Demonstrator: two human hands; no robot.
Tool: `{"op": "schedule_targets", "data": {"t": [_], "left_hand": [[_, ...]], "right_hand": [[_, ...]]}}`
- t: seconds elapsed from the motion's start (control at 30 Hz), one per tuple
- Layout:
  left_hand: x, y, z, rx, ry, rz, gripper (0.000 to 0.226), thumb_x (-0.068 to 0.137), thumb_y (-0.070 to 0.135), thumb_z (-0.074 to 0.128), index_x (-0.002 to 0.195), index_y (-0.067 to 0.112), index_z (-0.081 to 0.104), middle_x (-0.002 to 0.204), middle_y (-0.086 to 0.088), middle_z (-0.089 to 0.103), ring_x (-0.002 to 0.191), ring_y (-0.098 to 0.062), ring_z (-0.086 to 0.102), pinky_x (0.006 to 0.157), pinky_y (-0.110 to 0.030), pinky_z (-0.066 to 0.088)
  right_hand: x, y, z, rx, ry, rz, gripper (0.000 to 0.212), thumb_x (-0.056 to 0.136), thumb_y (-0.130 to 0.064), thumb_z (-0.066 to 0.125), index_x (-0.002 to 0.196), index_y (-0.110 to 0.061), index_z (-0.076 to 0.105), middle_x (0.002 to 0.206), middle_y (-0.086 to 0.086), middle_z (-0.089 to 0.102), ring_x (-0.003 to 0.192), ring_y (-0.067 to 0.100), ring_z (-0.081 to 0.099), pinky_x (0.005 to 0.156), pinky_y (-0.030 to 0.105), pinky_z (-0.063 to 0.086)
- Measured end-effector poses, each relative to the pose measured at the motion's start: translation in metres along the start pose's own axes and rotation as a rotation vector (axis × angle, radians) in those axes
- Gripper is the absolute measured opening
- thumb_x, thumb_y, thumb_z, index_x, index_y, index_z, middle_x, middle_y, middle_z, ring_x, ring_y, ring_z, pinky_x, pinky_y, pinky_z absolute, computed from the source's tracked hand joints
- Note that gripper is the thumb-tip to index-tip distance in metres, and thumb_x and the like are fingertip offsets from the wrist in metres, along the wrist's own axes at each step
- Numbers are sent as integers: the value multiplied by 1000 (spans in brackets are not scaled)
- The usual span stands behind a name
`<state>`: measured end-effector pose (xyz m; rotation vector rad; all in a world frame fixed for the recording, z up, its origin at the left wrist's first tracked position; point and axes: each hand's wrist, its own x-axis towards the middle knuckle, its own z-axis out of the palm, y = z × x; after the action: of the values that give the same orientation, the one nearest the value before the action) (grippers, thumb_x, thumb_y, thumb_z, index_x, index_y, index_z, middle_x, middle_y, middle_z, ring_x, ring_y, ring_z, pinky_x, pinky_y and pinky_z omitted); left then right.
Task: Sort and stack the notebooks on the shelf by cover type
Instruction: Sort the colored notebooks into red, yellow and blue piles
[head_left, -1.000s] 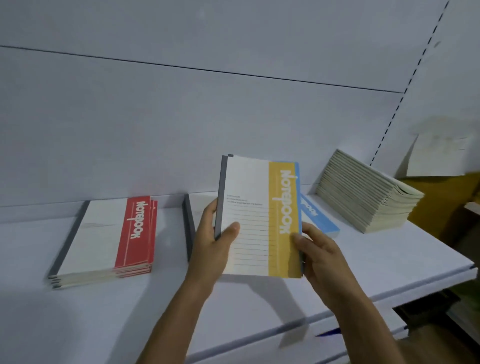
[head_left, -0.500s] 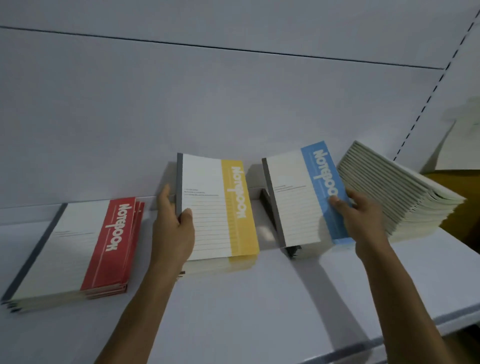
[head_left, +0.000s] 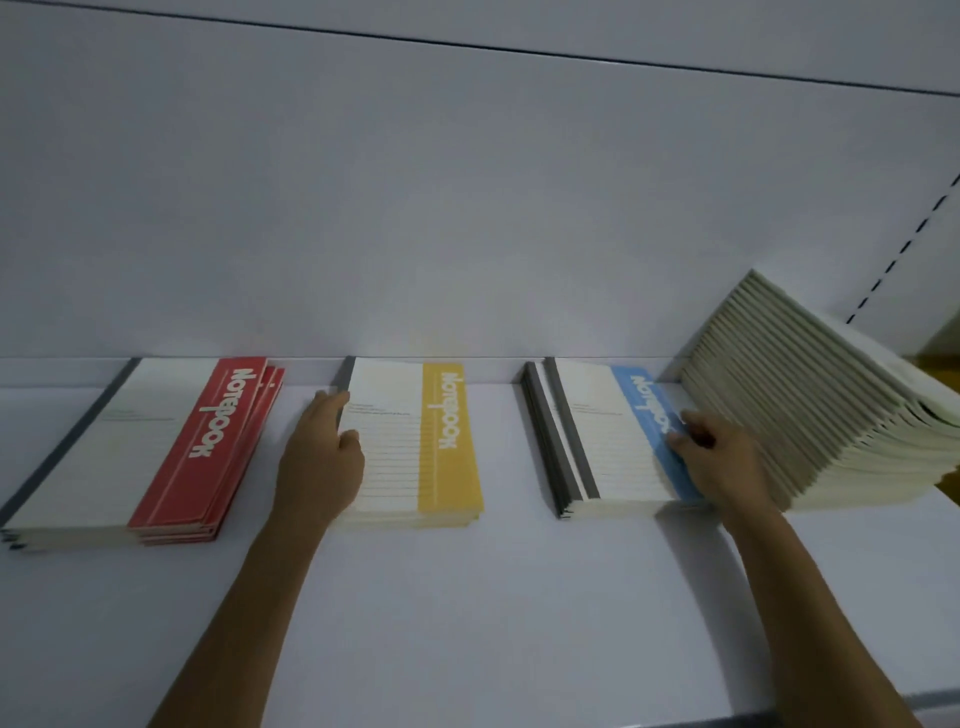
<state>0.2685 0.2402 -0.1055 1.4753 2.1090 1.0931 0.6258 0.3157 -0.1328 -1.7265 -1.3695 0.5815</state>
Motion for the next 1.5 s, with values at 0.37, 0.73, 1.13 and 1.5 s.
{"op": "schedule_targets", "data": {"t": [0.37, 0.73, 1.13, 1.5], "left_hand": [[-48, 34, 26, 352, -2, 573, 51, 91, 47, 40, 119, 12, 64, 133, -7, 57, 129, -26, 48, 104, -44, 40], [-65, 30, 55, 692, -47, 606, 49, 93, 47, 29, 118, 27, 67, 128, -9, 61, 116, -34, 58, 90, -46, 46], [-63, 26, 59, 649, 113, 672, 44, 91, 50, 41, 108, 21, 69, 129, -6, 60, 119, -27, 57, 93, -43, 44], [-83, -20, -31, 334, 226, 210, 114, 51, 85, 56, 143, 23, 29, 85, 11, 55, 78, -12, 58, 62, -32, 53]], "right_hand": [[-10, 4, 13, 68, -14, -18, 32, 91, -25, 63, 121, -16, 64, 122, 1, 63, 104, 14, 57, 89, 30, 43], [-26, -30, 4, -688, -47, -319, 41, 98, -37, 42, 135, -21, 51, 146, 14, 40, 131, 29, 41, 102, 40, 32], [-75, -36, 39, -626, -336, -741, 59, 91, -63, 37, 137, -27, 48, 150, 12, 38, 140, 30, 30, 113, 45, 21], [-120, -79, 60, -552, -472, -747, 49, 88, -64, 45, 113, -24, 58, 90, 1, 69, 82, 23, 64, 58, 28, 36]]}}
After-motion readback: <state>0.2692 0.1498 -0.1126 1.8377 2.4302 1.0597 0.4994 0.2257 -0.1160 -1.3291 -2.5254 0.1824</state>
